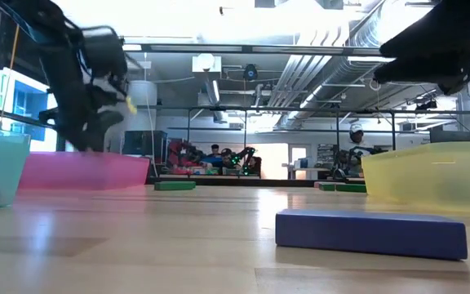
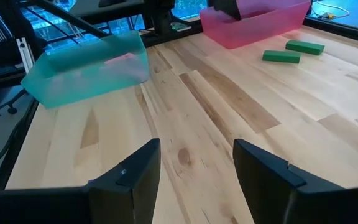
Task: Sort blocks
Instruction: Put the green block into the pink bin
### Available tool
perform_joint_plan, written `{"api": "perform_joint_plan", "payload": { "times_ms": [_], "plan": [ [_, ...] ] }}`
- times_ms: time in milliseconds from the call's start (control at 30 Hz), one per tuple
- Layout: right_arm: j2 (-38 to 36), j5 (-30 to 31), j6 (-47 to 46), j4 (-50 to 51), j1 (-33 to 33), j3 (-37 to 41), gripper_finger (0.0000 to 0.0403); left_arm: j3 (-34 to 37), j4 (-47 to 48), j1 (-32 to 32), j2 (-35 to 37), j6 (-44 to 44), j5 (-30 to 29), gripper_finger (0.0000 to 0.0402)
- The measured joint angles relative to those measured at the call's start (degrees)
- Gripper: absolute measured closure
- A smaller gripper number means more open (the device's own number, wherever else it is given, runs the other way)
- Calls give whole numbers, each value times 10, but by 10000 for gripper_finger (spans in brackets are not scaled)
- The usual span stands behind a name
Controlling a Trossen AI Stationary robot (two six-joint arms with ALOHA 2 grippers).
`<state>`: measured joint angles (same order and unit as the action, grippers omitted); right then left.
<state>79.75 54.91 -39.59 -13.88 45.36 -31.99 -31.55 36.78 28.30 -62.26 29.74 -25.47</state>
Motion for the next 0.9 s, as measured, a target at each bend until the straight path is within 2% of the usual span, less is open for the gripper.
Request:
{"api": "perform_joint_plan", "payload": {
  "times_ms": [167,333,500,633,733,900],
  "plan": [
    [45,0,1,-46,0,0,215,0,-89,-89,33,0,-1,197],
    [75,-3,0,-74,0,0,215,0,-250,-194,25,-61,-14,197],
    [80,-3,2,-77,0,0,215,0,-430,-266,-27,-139,-44,197],
    [80,-3,9,-78,-2,0,215,-1,-530,-279,-94,-154,-49,197],
    [80,-3,10,-78,-4,0,215,-1,-547,-262,-146,-86,-51,197],
    [80,-3,10,-78,-4,0,215,-33,-428,-211,-226,22,-51,197]
  ]
}}
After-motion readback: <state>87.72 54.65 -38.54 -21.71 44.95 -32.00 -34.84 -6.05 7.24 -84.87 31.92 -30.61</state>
